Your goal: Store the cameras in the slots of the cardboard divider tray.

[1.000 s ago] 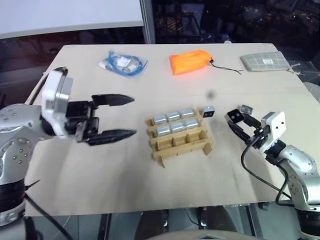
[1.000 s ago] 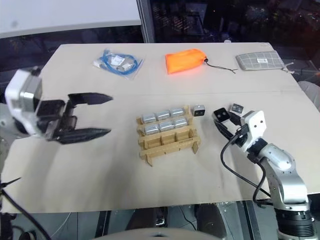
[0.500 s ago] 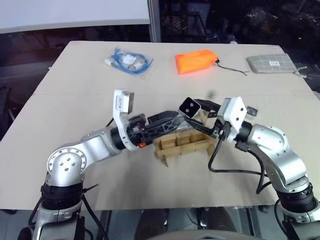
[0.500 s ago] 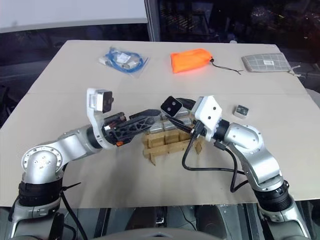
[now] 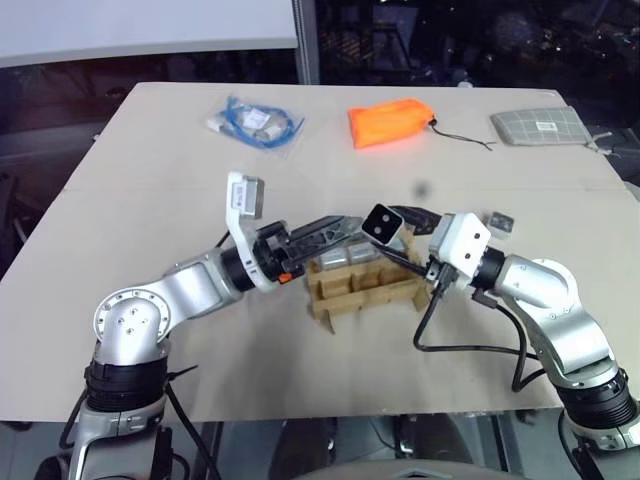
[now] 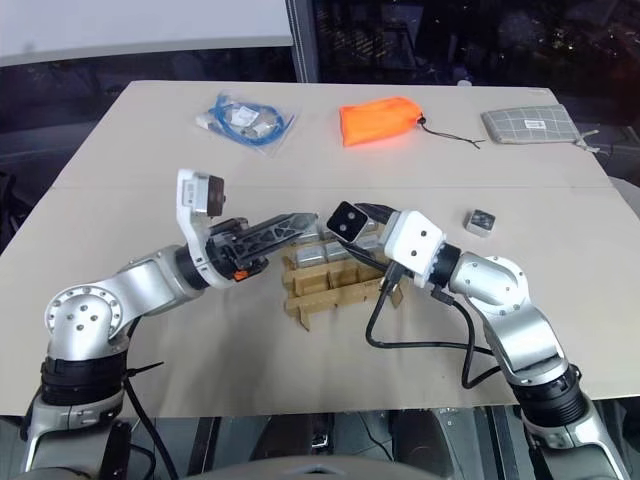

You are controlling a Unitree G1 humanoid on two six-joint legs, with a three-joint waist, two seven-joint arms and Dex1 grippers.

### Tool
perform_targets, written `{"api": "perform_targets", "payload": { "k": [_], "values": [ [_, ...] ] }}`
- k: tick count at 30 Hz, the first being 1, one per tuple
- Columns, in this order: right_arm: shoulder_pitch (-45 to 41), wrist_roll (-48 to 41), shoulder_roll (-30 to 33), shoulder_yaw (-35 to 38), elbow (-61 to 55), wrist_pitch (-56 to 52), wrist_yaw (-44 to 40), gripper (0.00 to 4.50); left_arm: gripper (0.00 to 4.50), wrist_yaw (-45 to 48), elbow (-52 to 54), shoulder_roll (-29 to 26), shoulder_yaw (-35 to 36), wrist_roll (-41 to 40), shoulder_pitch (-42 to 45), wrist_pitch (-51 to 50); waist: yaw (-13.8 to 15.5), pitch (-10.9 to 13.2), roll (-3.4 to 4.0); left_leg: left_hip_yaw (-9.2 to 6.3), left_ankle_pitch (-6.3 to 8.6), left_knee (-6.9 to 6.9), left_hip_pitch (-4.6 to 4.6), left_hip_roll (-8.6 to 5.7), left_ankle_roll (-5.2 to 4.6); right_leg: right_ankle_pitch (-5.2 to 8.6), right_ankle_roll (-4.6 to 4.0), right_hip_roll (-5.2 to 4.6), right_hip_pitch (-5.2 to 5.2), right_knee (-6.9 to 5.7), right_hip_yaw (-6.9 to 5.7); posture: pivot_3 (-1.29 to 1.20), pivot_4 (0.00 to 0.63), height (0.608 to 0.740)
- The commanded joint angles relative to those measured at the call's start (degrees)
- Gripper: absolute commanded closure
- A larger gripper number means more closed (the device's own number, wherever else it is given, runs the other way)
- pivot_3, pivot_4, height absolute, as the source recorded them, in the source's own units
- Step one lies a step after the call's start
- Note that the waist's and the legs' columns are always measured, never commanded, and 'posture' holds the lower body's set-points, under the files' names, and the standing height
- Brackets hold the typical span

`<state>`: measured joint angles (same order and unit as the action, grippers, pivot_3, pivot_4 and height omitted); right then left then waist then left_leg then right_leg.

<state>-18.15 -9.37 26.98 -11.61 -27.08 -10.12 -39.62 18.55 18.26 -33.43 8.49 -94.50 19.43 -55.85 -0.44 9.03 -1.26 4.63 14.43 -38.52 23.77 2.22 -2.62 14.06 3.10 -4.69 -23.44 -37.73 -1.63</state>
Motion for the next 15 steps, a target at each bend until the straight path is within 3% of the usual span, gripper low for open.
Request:
{"api": "perform_targets", "payload": {
  "k": [1,4,6,8,13,15],
  "values": [
    [-1.43,0.39,-0.67,-0.23,-2.44,2.62,0.0,2.55,0.0,0.09,0.64,0.28,-0.29,-0.84,0.1,-0.27,-0.01,0.0,0.0,0.0,0.0,0.0,0.0,0.0,0.0,0.0,0.0,0.0,0.0,0.0,0.0,0.0,0.15,0.74],
    [-1.26,0.45,-0.66,-0.61,-2.77,3.06,-0.37,2.55,0.0,-1.53,-0.11,1.34,-0.24,-1.93,0.37,0.3,0.05,0.0,0.0,0.0,0.0,0.0,0.0,0.0,0.0,0.0,0.0,0.0,0.01,0.01,0.0,0.0,0.15,0.74],
    [-0.83,0.45,-0.53,-0.92,-3.07,3.27,-0.57,2.55,0.52,-1.72,-0.69,1.66,-0.09,-2.11,0.72,0.25,0.04,0.0,0.0,0.0,0.0,0.0,0.0,0.0,0.0,0.0,0.0,-0.01,0.02,0.01,-0.01,0.0,0.15,0.74],
    [-0.58,0.51,-0.61,-1.14,-3.32,3.38,-0.56,2.55,1.22,-1.59,-0.97,1.82,0.0,-2.42,0.77,-0.05,0.0,0.0,0.0,-0.01,0.0,0.0,0.0,0.0,0.01,0.0,0.0,-0.01,0.02,0.01,-0.01,0.0,0.15,0.74],
    [-0.7,0.91,-0.79,-1.52,-3.62,3.93,-0.55,2.55,3.62,-1.6,-1.49,2.13,-0.1,-3.4,0.81,-0.54,0.01,0.0,-0.01,-0.01,0.0,0.0,0.0,0.0,0.01,0.0,0.0,0.0,0.02,0.02,-0.01,0.0,0.15,0.74],
    [-0.83,0.98,-0.9,-1.66,-3.74,3.98,-0.51,2.55,3.87,-1.38,-1.58,2.01,-0.14,-3.51,0.64,-0.79,0.02,0.0,-0.01,0.0,0.0,0.0,0.0,0.0,0.01,0.0,0.0,-0.01,0.02,0.02,-0.02,0.0,0.15,0.74]
  ]
}}
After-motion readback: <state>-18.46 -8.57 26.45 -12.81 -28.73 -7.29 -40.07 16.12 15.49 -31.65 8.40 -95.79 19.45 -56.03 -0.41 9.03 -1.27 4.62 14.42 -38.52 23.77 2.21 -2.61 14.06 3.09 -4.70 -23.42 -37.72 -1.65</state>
